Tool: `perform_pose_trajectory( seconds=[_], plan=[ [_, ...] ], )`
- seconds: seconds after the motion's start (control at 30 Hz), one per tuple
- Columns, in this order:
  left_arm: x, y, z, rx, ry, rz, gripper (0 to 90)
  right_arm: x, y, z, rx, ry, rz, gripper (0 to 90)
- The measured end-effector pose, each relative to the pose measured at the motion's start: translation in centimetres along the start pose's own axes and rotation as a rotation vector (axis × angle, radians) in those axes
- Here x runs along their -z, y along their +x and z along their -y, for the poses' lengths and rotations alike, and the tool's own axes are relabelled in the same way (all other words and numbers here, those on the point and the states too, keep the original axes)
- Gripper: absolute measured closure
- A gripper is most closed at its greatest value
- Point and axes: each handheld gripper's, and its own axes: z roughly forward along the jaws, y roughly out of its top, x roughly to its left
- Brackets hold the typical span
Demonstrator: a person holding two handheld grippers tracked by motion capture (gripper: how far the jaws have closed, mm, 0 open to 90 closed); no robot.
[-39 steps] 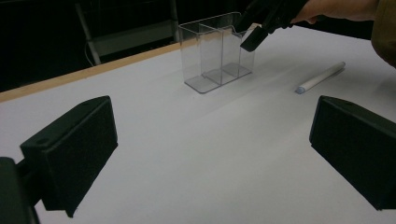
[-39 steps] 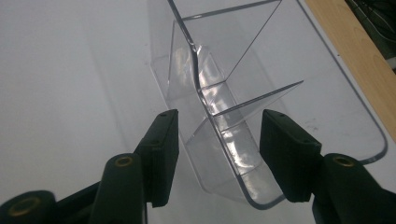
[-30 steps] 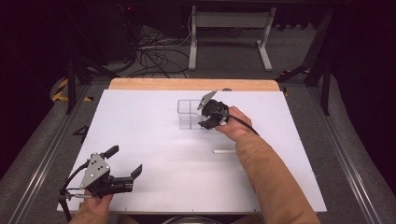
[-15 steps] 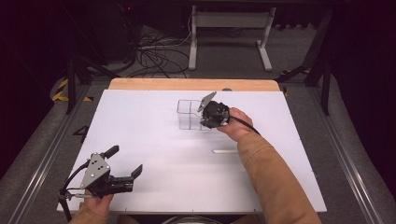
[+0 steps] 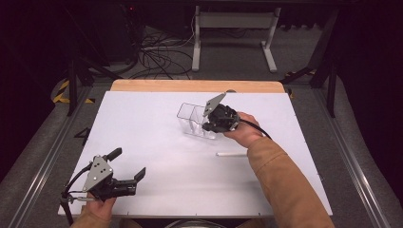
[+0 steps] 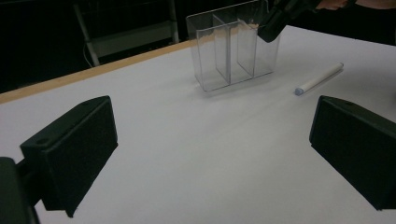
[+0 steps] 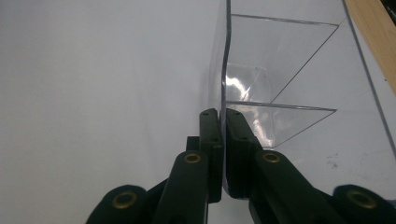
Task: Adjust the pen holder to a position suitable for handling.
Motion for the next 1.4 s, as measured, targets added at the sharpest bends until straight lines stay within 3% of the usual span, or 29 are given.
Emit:
perform_pose_trajectory(
  seconds=[0.1,0.2,0.33,0.47,0.5,0.6,0.83,0.97,1.17,1.27,1.4],
  plan=[
    [-0.1,0.0,0.0,0.0,0.002,0.001,1.6,0.9,0.7,0.0,0.015,-0.033,-0.016,87.6],
    [-0.1,0.0,0.0,-0.003,0.001,0.002,1.6,2.4,2.5,0.2,0.05,-0.081,-0.066,87.6],
    [-0.1,0.0,0.0,-0.004,0.001,0.001,1.6,3.0,4.4,0.7,0.107,-0.095,-0.115,87.5],
    [-0.1,-0.1,0.0,-0.003,0.0,0.001,1.6,3.4,5.4,1.4,0.127,-0.106,-0.147,88.0],
    [-0.1,-0.1,-0.1,-0.004,0.001,0.002,1.6,3.6,5.9,1.7,0.137,-0.124,-0.173,87.9],
    [-0.2,-0.1,0.0,-0.005,0.002,0.001,1.6,3.7,6.4,2.1,0.136,-0.131,-0.16,88.9],
    [-0.3,-0.2,-0.1,-0.005,0.004,0.004,1.6,4.0,7.1,3.1,0.125,-0.165,-0.185,89.4],
    [-0.4,-0.2,-0.1,-0.008,0.004,0.005,1.6,3.9,7.3,3.3,0.104,-0.206,-0.226,89.5],
    [-0.4,-0.2,-0.1,-0.006,0.002,0.005,1.6,3.9,7.9,3.6,0.093,-0.253,-0.246,89.5],
    [-0.4,-0.2,-0.1,-0.007,0.002,0.005,1.6,3.8,8.1,3.8,0.071,-0.276,-0.312,89.5],
    [-0.4,-0.2,-0.1,-0.014,0.007,0.007,1.6,3.8,8.6,4.0,0.076,-0.288,-0.308,89.5]
  ],
)
